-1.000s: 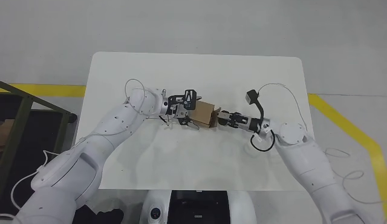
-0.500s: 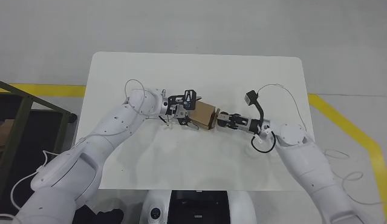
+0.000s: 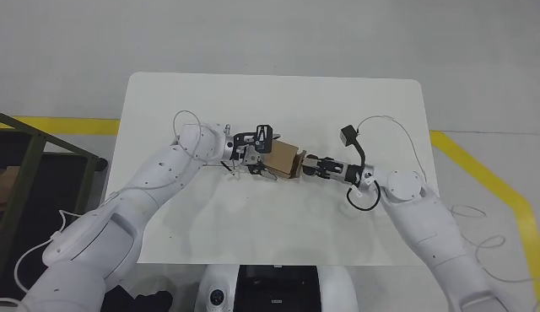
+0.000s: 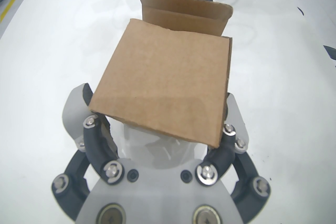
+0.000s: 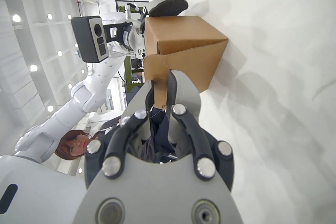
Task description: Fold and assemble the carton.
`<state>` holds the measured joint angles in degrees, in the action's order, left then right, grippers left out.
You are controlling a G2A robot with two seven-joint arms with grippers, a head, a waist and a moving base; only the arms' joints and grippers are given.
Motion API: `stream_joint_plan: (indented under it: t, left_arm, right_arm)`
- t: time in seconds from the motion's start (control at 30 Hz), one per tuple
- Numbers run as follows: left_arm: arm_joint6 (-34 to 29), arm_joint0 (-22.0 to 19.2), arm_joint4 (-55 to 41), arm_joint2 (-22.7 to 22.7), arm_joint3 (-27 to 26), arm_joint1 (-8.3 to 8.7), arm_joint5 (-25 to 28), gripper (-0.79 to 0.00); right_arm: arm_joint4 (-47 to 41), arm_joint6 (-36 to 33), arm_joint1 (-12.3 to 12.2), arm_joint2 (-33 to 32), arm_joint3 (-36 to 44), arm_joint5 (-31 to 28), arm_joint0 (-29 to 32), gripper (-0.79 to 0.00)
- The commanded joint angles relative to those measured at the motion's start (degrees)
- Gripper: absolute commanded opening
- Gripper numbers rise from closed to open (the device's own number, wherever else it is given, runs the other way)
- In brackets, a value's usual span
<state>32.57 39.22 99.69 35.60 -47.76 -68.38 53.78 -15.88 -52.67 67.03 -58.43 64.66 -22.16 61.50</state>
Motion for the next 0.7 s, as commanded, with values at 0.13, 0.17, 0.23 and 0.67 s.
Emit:
stream_joint_plan:
  t: [0.13, 0.17, 0.23, 0.67]
  left_arm:
    - [0.0, 0.0, 0.0, 0.0, 0.0, 0.01, 0.0, 0.0]
    - [0.0, 0.0, 0.0, 0.0, 0.0, 0.02, 0.1, 0.0]
    - [0.0, 0.0, -0.1, 0.1, 0.0, 0.03, 0.0, 0.0]
    - [0.3, 0.1, 0.2, 0.1, -0.3, 0.14, 0.0, 0.0]
  right_arm:
    - [2.2, 1.6, -0.1, 0.0, 0.9, 1.3, 0.4, -0.69]
    - [2.7, 2.0, -0.1, 0.0, 1.0, 1.5, 0.4, -0.696]
    - [2.9, 2.3, -0.1, 0.0, 1.3, 1.7, 0.6, -0.699]
    - [6.0, 4.3, -0.3, -0.4, 3.9, 3.2, 1.5, -0.699]
